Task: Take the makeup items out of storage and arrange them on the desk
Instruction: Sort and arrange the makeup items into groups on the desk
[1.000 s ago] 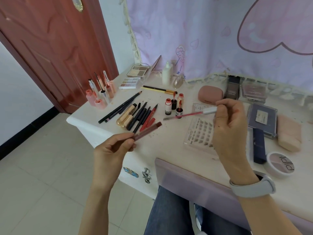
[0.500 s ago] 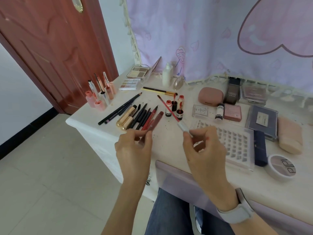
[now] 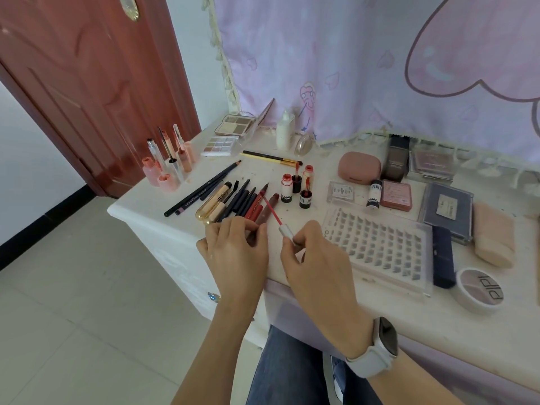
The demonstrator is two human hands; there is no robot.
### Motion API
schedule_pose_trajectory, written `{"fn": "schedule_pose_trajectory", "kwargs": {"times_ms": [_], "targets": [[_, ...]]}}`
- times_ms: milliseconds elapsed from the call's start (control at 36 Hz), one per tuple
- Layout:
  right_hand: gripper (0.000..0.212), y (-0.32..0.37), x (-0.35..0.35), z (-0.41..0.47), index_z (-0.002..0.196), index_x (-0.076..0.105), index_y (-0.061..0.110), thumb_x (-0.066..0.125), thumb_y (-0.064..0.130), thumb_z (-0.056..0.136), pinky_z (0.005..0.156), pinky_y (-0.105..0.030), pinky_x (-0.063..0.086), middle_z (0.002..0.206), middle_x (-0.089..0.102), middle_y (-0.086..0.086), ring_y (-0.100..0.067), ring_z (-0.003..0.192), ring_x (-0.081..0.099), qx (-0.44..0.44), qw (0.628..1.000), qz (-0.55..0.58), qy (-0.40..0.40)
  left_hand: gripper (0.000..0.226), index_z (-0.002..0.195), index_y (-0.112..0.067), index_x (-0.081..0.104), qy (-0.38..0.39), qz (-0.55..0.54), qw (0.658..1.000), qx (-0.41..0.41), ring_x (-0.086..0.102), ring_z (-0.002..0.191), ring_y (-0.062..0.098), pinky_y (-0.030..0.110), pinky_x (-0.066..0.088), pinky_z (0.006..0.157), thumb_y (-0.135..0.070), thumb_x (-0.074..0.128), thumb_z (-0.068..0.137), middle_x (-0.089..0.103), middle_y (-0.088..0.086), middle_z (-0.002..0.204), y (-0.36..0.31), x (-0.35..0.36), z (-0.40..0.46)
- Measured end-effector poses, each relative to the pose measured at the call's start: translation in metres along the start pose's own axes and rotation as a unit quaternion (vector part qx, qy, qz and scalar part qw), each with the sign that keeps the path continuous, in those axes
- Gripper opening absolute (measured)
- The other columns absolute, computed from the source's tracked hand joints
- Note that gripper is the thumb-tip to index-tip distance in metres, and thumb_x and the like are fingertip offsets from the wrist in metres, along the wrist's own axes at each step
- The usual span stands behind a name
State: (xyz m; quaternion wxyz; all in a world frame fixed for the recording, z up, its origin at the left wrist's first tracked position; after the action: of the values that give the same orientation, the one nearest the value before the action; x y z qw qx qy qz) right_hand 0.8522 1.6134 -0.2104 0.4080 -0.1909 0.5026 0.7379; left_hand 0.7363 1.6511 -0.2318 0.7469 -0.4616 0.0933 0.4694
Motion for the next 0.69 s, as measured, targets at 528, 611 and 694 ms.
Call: {"fn": "schedule_pose_trajectory", "kwargs": {"times_ms": [528, 611, 694], "targets": [[0.025, 0.003, 0.023, 0.011, 0.089, 0.026, 0.017, 0.044, 0.035, 0.092, 0.051, -0.028, 0.032, 0.078, 0.042, 0.004, -0.020, 0.056, 0.046, -0.039, 0.990, -0.103, 0.087, 0.012, 0.085, -0.021, 0.074, -0.010, 0.008, 0.999, 0.042, 0.051, 0.080, 0.022, 0.031, 0.023, 0.074, -0.027, 0.066, 0.077, 0.065, -0.003, 0.082, 0.013, -0.005, -0.004], [0.025, 0.005, 0.024, 0.014, 0.093, 0.031, 0.016, 0.047, 0.035, 0.091, 0.052, -0.029, 0.030, 0.081, 0.038, 0.003, -0.022, 0.059, 0.049, -0.042, 0.985, -0.123, 0.111, 0.019, 0.086, -0.020, 0.074, -0.011, 0.009, 0.999, 0.050, 0.051, 0.080, 0.021, 0.031, 0.023, 0.074, -0.029, 0.059, 0.079, 0.065, -0.003, 0.082, 0.012, -0.006, -0.004], [0.037, 0.006, 0.024, 0.016, 0.091, 0.024, 0.017, 0.056, 0.036, 0.086, 0.050, -0.027, 0.025, 0.082, 0.034, 0.003, -0.020, 0.056, 0.036, -0.049, 0.976, -0.163, 0.134, 0.026, 0.087, -0.020, 0.075, -0.008, 0.007, 0.998, 0.055, 0.051, 0.080, 0.021, 0.028, 0.021, 0.075, -0.030, 0.052, 0.079, 0.065, -0.003, 0.082, 0.011, -0.008, -0.005]]}}
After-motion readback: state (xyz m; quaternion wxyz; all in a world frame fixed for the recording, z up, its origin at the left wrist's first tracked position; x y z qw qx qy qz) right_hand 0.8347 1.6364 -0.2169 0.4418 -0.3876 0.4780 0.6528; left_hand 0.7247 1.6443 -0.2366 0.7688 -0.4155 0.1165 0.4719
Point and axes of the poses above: each hand's wrist, its own z-axis towards the middle knuckle, its own x-axis out of the palm, y = z × x, the point moved 4 cm from there along z, towards the middle knuckle
